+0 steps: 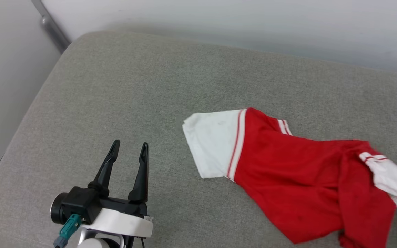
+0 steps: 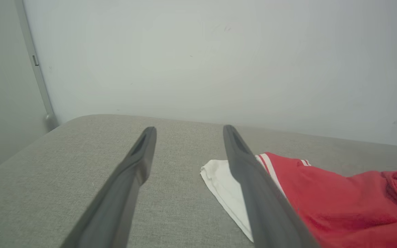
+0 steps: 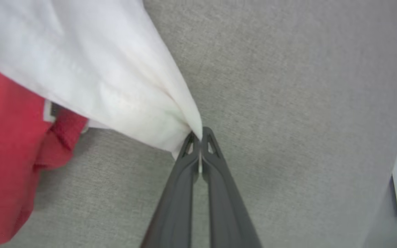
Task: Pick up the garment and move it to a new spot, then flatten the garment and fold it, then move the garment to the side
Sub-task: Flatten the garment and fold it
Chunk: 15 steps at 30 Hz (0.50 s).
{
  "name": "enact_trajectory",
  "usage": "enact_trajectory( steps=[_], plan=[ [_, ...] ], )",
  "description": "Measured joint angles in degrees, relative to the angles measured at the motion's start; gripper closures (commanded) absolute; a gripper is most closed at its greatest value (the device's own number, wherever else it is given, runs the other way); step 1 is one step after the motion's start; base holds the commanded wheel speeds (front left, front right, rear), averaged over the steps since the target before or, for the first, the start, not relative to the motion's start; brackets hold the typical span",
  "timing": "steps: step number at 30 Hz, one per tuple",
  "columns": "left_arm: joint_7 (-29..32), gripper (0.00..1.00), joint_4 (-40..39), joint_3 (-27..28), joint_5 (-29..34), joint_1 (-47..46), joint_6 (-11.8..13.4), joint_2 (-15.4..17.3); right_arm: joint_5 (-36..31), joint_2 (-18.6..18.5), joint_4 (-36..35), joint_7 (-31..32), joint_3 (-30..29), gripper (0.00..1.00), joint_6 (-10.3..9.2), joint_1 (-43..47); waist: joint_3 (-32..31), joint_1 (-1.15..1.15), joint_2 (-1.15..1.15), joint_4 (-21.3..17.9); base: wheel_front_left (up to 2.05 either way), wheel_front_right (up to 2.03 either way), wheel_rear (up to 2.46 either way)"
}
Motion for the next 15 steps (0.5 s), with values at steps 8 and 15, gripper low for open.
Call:
enact_trajectory(
  steps=[8,15],
  plan=[
    [0.0,0.0,-0.2,-0.5,-0.1,0.0,0.0,0.1,1.9,-4.2,7.5,-2.4,-5.2,1.0,-0.02,-3.2,0.7,0.0,0.0,0.1,0.0,0.0,0.0],
    [0.0,0.0,0.0,-0.7,-0.2,-0.1,0.0,0.1,-6.3,-6.4,17.0,-10.7,-6.5,1.0,-0.01,-5.3,1.5,0.0,0.0,0.6,0.0,0.0,0.0]
  ],
)
